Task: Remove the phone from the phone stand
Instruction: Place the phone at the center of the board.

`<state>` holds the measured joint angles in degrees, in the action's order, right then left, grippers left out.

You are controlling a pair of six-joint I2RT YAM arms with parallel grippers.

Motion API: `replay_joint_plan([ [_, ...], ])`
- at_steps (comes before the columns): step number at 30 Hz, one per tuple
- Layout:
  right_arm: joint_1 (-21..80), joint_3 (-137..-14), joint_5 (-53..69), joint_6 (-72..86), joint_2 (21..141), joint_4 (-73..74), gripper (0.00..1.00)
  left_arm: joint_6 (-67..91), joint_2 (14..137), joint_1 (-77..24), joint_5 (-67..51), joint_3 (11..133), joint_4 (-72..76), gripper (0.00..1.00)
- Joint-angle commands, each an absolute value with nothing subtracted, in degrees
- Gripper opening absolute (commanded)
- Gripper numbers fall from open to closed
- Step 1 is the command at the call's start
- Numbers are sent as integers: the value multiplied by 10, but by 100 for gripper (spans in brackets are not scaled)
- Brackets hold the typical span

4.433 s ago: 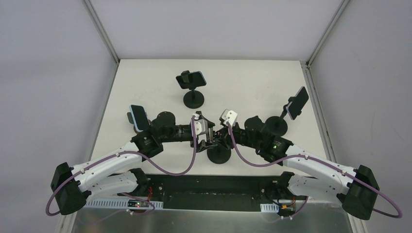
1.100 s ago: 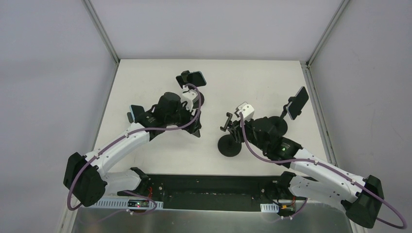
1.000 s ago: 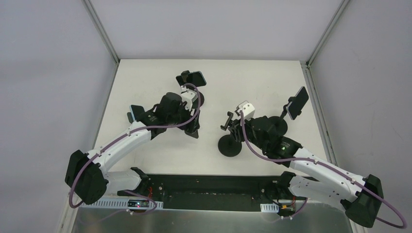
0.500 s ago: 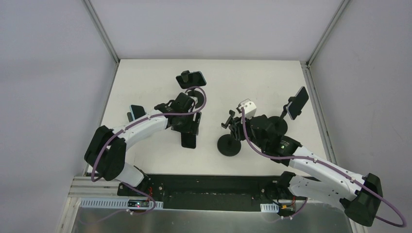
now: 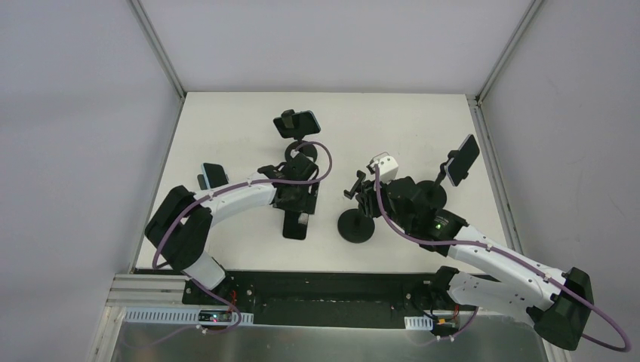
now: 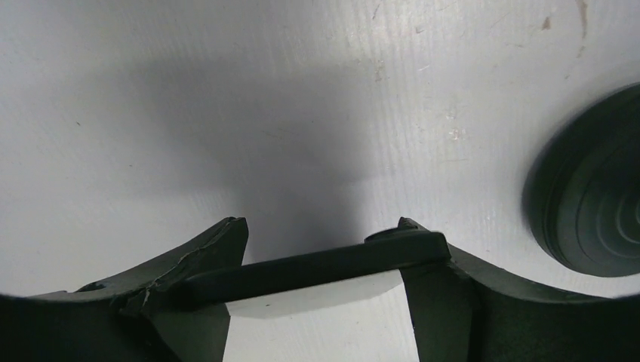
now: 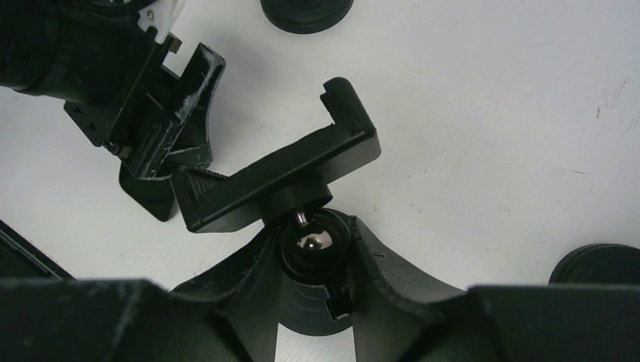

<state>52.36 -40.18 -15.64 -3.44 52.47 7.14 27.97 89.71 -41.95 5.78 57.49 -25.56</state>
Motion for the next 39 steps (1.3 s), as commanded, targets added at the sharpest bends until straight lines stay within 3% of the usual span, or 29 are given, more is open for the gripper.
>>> replay_joint_plan([
  [1, 521, -429, -154, -15, 523, 43, 0, 306, 936, -435, 115, 555, -271, 0],
  [14, 521, -425, -145, -11, 523, 39, 0, 325, 980, -441, 141, 554, -270, 2],
  [17, 522, -424, -145, -11, 522, 39, 0, 326, 981, -442, 144, 555, -271, 14],
  [21, 522, -421, -142, -12, 518, 39, 0, 325, 981, -442, 145, 557, -271, 39],
  [25, 522, -420, -139, -13, 517, 39, 0, 326, 980, -442, 145, 558, -272, 71],
  [28, 522, -420, -135, -13, 516, 40, 0, 326, 976, -442, 147, 556, -272, 77],
  [31, 522, -421, -132, -13, 517, 41, 0, 326, 969, -442, 153, 553, -272, 96],
  [39, 521, -427, -151, -2, 521, 50, 0, 324, 926, -440, 158, 553, -279, 99],
])
